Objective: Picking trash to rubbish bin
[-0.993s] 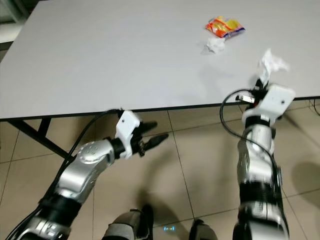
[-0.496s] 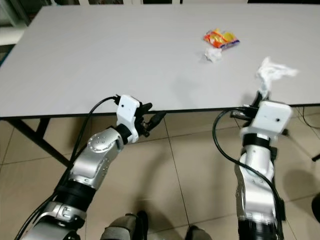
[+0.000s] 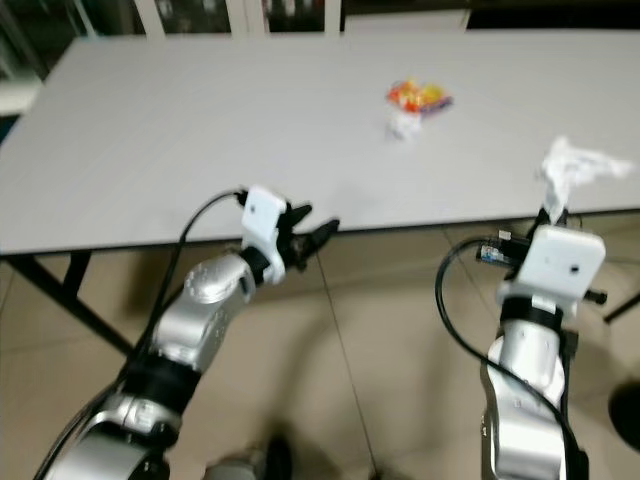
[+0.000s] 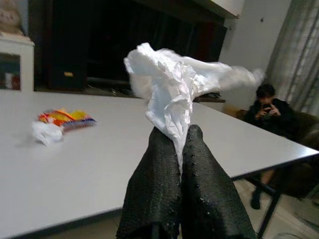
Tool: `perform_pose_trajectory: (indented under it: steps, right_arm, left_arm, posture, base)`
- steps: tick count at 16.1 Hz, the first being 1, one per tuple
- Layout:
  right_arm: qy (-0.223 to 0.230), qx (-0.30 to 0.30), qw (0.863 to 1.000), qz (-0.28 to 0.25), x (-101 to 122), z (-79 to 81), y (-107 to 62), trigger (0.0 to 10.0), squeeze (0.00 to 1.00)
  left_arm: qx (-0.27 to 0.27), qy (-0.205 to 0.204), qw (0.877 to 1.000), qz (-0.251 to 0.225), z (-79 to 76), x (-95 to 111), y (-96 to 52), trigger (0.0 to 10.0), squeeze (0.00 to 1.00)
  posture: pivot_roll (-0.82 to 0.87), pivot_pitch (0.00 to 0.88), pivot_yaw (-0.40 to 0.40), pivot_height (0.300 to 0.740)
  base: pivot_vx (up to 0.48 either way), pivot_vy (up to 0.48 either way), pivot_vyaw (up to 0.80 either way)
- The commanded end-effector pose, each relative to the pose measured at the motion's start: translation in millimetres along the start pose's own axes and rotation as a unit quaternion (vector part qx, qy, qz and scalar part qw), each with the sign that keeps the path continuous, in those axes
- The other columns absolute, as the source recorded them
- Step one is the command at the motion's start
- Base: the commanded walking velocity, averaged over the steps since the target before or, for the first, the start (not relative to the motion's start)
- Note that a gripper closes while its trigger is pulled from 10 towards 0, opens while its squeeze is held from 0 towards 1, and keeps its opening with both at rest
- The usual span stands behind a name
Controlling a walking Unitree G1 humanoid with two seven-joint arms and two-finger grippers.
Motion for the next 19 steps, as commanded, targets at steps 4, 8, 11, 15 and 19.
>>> perform_pose_trajectory:
  steps: [4,8,11,15,19]
  right_arm:
    - [-0.015,-0.024,1.0,0.0,6.0,-2.2,-4.1,10.0,0.0]
    - [-0.031,-0.057,0.998,-0.003,8.8,-8.7,-2.0,10.0,0.0]
    - [-0.037,-0.06,0.998,0.0,8.2,-8.2,-2.7,10.0,0.0]
    - [-0.04,-0.063,0.997,0.001,9.5,-8.7,-0.6,10.0,0.0]
    - [-0.057,-0.091,0.994,0.01,8.5,-14.0,0.1,10.0,0.0]
  left_arm:
    - [-0.02,0.005,1.0,-0.002,-6.0,-1.5,2.9,10.0,0.0]
    - [-0.026,0.008,1.0,-0.003,-5.2,-1.2,3.6,10.0,0.0]
    - [-0.03,0.009,1.0,-0.005,-7.3,-1.0,5.2,10.0,0.0]
    - [-0.028,0.009,1.0,-0.003,-8.5,-2.2,5.7,10.0,0.0]
    - [-0.028,0.011,1.0,-0.001,-9.2,-4.4,5.3,10.0,0.0]
  posture:
    - [0.12,0.112,0.025,0.74]
    - [0.12,0.107,0.033,0.74]
    - [0.11,0.108,0.031,0.74]
    - [0.11,0.111,0.026,0.74]
    - [0.11,0.111,0.026,0.74]
  base:
    - [0.48,0.0,0.0]
    - [0.48,0.0,0.0]
    - [0.48,0.0,0.0]
    - [0.48,0.0,0.0]
    - [0.48,0.0,0.0]
Point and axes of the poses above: a point about 5 cm out from each wrist's last joint towards the gripper, its own y axis pointing out of the wrist towards the gripper, its own x axis along the axis of the wrist's last joint, z = x × y, the point moved 2 cm from there along y, pointing out of the wrist towards the gripper, and after that the axes turned 14 degrees about y, right-handed, at the moved point
